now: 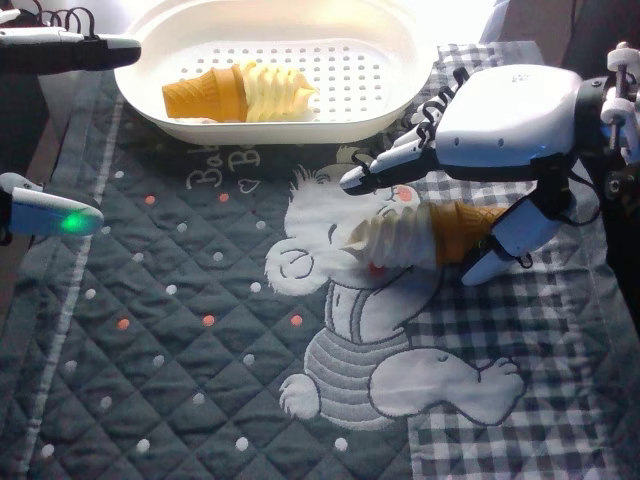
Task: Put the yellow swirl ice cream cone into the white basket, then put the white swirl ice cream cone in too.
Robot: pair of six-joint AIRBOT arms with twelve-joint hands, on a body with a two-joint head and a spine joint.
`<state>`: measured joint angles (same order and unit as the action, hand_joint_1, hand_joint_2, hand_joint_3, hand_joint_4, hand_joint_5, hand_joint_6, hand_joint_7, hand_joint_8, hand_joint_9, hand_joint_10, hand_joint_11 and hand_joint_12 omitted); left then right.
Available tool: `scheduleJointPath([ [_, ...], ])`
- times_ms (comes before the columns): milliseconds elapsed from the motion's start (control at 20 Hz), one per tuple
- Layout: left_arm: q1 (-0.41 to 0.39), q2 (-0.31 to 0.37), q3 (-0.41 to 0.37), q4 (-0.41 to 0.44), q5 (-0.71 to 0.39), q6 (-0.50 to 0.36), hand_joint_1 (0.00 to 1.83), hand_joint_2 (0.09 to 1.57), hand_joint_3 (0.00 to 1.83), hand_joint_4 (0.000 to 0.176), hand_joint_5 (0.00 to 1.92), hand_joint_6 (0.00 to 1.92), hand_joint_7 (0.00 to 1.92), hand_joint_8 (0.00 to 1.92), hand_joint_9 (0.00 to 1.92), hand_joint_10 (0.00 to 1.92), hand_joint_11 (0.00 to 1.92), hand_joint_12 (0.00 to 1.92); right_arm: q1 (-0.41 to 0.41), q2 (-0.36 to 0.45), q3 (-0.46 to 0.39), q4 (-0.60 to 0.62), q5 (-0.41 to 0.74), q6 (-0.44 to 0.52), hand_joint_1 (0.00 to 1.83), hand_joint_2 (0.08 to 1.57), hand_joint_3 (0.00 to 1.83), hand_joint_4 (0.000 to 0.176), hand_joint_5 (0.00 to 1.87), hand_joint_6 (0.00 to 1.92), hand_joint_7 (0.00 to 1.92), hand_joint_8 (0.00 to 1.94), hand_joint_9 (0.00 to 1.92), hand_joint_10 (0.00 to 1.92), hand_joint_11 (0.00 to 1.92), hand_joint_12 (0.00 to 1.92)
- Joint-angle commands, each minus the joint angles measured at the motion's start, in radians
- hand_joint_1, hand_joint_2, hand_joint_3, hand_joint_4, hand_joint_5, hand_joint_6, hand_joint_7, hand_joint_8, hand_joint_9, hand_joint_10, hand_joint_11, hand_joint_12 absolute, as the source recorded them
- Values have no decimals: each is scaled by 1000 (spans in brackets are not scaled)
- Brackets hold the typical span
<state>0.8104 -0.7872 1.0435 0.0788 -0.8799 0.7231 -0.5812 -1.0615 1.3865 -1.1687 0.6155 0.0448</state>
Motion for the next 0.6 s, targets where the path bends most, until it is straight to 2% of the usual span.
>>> scheduleJointPath([
  [0,-7,3,-3,-22,-125,-7,744,855,3,35,440,7,453,9,431,11,49,972,9,-2,4,37,39,6,982,825,0,76,312,1,456,0,653,110,402,1199],
  [50,-7,3,-3,-22,-125,-9,740,860,4,37,434,4,445,4,424,7,39,966,9,-3,5,30,33,6,964,835,0,60,321,0,455,0,663,74,412,1182],
  [150,-3,3,-3,-22,-127,-13,744,862,4,38,434,3,442,2,419,4,34,962,9,-7,8,14,17,6,960,842,1,0,354,4,469,0,733,76,443,1235],
  [200,-1,3,-3,-22,-129,-17,740,867,5,30,432,2,446,4,425,6,43,967,9,-9,8,12,14,6,961,861,8,0,368,7,445,0,708,59,396,1214],
  [250,1,3,-3,-22,-131,-21,744,867,5,13,440,5,451,5,429,7,46,968,9,-10,8,12,13,6,955,876,3,0,391,4,450,1,667,29,390,1149],
  [300,4,3,-3,-22,-134,-24,731,871,6,22,431,1,452,5,431,7,50,967,9,-15,10,9,12,6,984,875,1,0,432,5,523,14,760,57,453,1245],
  [350,6,3,-3,-22,-136,-26,724,870,4,13,441,4,464,8,442,11,65,972,9,-18,12,4,10,6,1015,876,0,0,476,7,559,14,786,61,416,1330],
  [400,7,3,-3,-22,-136,-27,720,867,2,0,458,10,474,11,453,14,81,977,9,-22,13,0,9,6,1011,884,1,0,500,5,564,7,780,47,414,1262],
  [500,9,3,-3,-23,-140,-31,726,869,2,0,469,11,477,9,446,9,64,970,8,-28,13,-6,7,6,1151,897,1,0,700,11,828,42,977,110,599,1248],
  [550,10,3,-3,-23,-143,-33,737,871,3,0,472,10,479,8,454,11,67,968,8,-28,13,-6,7,6,1242,906,1,0,822,21,1031,69,1130,169,712,1216],
])
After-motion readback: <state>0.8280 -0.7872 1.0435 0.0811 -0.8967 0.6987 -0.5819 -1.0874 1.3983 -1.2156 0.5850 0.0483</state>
